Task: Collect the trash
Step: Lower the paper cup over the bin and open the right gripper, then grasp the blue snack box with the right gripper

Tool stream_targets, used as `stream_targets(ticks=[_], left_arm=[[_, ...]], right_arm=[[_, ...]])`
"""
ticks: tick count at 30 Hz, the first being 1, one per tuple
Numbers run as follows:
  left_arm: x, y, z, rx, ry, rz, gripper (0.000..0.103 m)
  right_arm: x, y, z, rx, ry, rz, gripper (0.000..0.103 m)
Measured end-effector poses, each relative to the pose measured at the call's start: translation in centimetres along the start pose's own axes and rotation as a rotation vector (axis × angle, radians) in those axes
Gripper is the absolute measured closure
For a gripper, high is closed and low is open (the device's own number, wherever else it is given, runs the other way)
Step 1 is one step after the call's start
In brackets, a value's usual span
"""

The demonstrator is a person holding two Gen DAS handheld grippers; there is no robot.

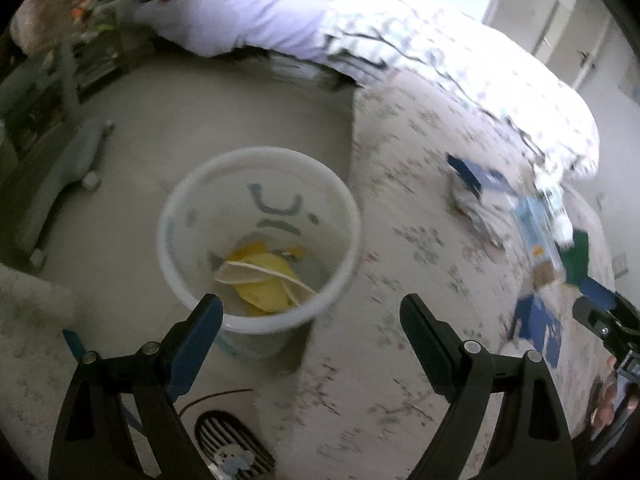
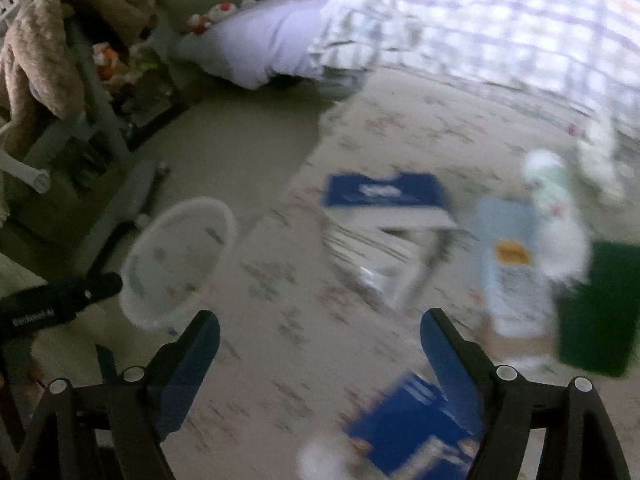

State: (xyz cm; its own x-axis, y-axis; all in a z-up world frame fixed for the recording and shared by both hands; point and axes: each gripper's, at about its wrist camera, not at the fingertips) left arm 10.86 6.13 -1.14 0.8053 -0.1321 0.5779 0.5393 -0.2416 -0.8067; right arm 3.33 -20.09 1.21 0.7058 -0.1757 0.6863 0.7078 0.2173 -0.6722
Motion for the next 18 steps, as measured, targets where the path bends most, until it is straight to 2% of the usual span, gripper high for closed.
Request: stream_targets(ticks=[8, 14, 18], left_arm=[[-1.9, 0.4, -4.0, -0.067, 0.069, 0.05, 0.011], [-3.3, 0.7, -6.4, -0.095, 0.13, 0.079, 0.011], [-4.3, 0.8, -7.7, -0.107, 0.169, 0.101, 0.011]], right_arm=[[-3.7, -1.9, -4.0, -0.066, -0.015, 0.064, 0.016], [-5.6, -2.5, -5.7, -0.069, -0.051, 0.096, 0.016], [-6.1, -2.5, -6.0, -0.021, -0.124, 0.108, 0.016]])
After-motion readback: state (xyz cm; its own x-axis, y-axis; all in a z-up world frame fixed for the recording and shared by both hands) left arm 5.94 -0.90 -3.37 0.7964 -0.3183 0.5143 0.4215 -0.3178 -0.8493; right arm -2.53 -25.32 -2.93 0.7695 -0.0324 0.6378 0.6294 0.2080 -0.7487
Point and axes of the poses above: each gripper's, at about its wrist camera, not at the fingertips, and y roughly the way its jaws point, z to its left, x to its top, and after that the axes turned 8 degrees about -z, right-handed
